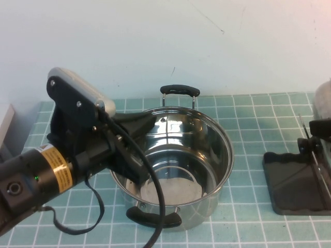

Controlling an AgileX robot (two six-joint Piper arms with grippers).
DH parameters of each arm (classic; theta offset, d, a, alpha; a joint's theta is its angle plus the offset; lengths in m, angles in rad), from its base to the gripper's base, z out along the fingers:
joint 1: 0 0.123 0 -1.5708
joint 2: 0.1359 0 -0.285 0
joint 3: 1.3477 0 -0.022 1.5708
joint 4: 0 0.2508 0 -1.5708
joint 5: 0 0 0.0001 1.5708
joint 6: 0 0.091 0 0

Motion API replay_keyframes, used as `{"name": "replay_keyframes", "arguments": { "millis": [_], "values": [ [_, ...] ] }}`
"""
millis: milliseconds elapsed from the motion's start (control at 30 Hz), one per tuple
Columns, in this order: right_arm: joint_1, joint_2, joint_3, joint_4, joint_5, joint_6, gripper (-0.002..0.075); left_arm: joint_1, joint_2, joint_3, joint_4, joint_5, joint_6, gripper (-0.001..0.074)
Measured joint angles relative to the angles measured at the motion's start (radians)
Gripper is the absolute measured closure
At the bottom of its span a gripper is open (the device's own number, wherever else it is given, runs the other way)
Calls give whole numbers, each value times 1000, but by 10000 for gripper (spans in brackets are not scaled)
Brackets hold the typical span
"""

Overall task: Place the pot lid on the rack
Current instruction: Place the pot lid on the pot rack

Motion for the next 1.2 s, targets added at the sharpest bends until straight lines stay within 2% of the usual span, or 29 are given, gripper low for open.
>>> {"name": "replay_keyframes", "arguments": {
  "millis": [233,567,667,800,867,1000,1200],
  "values": [
    [0,-99,0,-43,13,0,399,0,-87,38,0,212,-2,734],
    [0,-391,0,-98,78,17,400,0,-414,57,-15,631,-4,734],
    [0,-480,0,-113,95,23,456,0,-555,87,-22,720,-4,734],
    [0,-601,0,-119,97,17,625,0,-726,152,-31,851,-6,734],
    [0,-659,0,-119,97,15,685,0,-803,198,-44,903,-6,734],
    [0,-779,0,-120,100,15,719,0,-958,277,-99,971,-6,734],
    [0,-917,5,-120,135,15,727,0,-1130,371,-168,993,-6,734]
  ]
}}
